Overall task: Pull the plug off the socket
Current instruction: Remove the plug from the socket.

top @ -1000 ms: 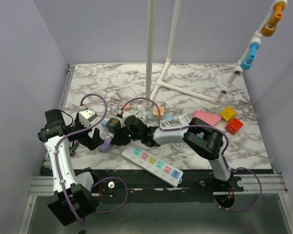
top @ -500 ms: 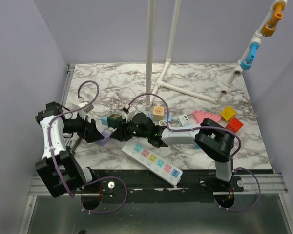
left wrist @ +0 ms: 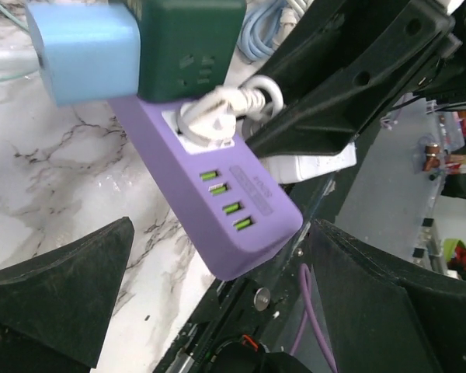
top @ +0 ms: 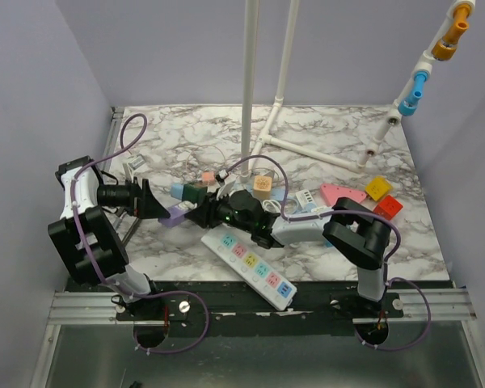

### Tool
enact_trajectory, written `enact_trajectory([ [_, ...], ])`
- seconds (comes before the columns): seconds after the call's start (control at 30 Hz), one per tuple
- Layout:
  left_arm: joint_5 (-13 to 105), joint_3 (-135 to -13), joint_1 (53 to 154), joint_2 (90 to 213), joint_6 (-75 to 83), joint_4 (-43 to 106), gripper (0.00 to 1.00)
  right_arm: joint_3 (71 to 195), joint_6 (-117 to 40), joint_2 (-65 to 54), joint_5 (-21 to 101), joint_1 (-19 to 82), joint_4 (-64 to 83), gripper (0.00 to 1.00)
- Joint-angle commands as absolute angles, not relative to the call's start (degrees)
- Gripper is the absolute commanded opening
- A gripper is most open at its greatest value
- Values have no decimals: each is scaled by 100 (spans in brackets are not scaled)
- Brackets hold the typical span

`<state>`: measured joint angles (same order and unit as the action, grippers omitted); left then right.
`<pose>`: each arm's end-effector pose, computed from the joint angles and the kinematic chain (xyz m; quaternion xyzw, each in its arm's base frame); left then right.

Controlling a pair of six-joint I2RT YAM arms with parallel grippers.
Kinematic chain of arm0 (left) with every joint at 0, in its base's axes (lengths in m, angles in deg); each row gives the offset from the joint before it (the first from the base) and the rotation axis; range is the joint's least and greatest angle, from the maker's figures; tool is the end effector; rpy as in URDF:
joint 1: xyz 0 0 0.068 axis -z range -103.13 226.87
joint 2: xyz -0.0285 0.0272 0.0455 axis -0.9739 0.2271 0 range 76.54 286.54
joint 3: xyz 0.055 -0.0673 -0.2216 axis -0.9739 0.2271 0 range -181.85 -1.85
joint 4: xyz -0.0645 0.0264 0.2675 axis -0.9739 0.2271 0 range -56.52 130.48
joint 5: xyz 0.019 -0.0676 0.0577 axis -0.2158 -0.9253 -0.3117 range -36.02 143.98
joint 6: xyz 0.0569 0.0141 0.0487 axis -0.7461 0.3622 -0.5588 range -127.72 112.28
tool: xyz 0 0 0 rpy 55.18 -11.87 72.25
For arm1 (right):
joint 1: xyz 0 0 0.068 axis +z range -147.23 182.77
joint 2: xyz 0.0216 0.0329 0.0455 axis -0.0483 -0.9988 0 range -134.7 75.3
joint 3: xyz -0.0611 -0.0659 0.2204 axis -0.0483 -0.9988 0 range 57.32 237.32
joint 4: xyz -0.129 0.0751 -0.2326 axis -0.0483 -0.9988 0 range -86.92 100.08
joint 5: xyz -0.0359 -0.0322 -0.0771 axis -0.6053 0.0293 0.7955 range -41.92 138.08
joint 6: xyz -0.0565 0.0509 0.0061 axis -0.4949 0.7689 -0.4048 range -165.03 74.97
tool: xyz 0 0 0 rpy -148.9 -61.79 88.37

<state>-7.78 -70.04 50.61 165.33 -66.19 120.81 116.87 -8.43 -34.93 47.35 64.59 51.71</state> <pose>0.2478 0.0589 0.2062 0.1583 0.8367 -0.4647 0.2428 0.2105 0.3948 0.1417 -0.1701 0.7414 0.4946 0.4203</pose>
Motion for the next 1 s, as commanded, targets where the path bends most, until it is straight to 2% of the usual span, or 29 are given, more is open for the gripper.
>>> enact_trajectory([
  [0.0, -916, -7094, 5032, 16718, -6772, 12408, 98, 11984, -848, -3355, 5372, 6328, 6405, 1],
  [0.2, -732, -7205, 5024, 16849, -6752, 12427, 98, 12203, -950, -3648, 5497, 6306, 6489, 1],
  [0.57, -1281, -7362, 5032, 17033, -6565, 12473, 98, 12454, -910, -4102, 5311, 6314, 6465, 1],
  [0.97, -886, -6971, 5018, 16868, -5862, 11747, 98, 12562, -1095, -4086, 5769, 6324, 6385, 1],
])
